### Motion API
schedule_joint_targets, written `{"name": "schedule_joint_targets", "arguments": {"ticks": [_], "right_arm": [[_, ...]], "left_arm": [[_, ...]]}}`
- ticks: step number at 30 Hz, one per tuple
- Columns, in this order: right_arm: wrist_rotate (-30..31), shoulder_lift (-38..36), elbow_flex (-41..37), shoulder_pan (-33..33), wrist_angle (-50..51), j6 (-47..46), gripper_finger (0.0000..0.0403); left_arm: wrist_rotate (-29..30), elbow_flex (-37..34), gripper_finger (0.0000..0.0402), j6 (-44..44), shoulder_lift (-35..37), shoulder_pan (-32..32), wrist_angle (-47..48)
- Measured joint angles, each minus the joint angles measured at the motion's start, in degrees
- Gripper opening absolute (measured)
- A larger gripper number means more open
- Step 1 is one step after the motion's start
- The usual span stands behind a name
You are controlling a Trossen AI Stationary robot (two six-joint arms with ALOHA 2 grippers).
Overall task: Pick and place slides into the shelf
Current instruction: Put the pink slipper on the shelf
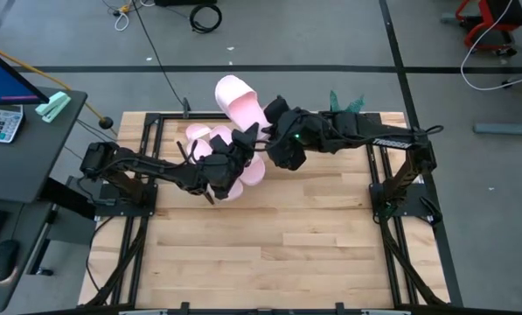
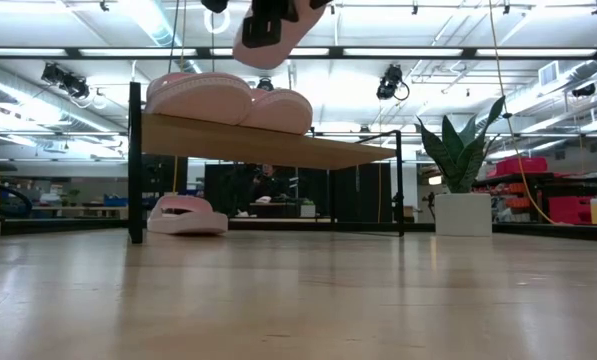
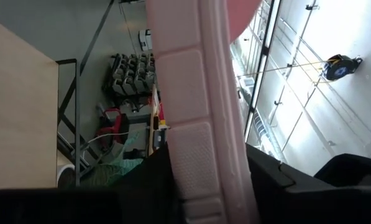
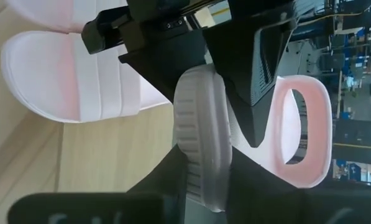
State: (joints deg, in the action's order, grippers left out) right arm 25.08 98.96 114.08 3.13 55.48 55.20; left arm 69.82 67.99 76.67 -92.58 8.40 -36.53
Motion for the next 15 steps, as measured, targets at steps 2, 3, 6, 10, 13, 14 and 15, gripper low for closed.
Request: {"name": "schedule_joint_targets", "arguments": {"ticks": [2, 3, 6, 10, 13, 14, 15], "right_arm": [[-0.05, 0.0, -0.01, 0.45, -0.01, -0.07, 0.0069], [-0.15, 0.0, 0.0, 0.64, -0.06, -0.09, 0.0069], [-0.38, 0.0, 0.07, 0.73, -0.2, -0.33, 0.0068], [-0.01, -0.04, 0.11, 0.75, -0.63, -0.35, 0.0066], [0.05, -0.35, 0.13, 0.82, -0.46, -0.57, 0.0064], [0.06, -0.45, 0.13, 0.86, -0.35, -0.78, 0.0064], [0.15, -0.51, 0.13, 0.91, -0.24, -1.05, 0.0064]], "left_arm": [[0.03, 0.0, 0.0153, -0.13, 0.0, 0.0, -0.45], [0.03, 0.0, 0.0156, -0.24, 0.0, 0.0, -0.81], [0.06, 0.0, 0.0168, -3.32, -0.06, -0.11, -3.01], [0.03, -0.02, 0.0191, -9.6, -0.09, -0.11, -7.09], [-0.11, -0.02, 0.0214, -11.82, -0.11, -0.09, -8.54], [-0.31, -0.02, 0.0222, -11.95, -0.11, -0.08, -8.66], [-0.41, -0.02, 0.023, -11.99, -0.11, -0.04, -8.81]]}}
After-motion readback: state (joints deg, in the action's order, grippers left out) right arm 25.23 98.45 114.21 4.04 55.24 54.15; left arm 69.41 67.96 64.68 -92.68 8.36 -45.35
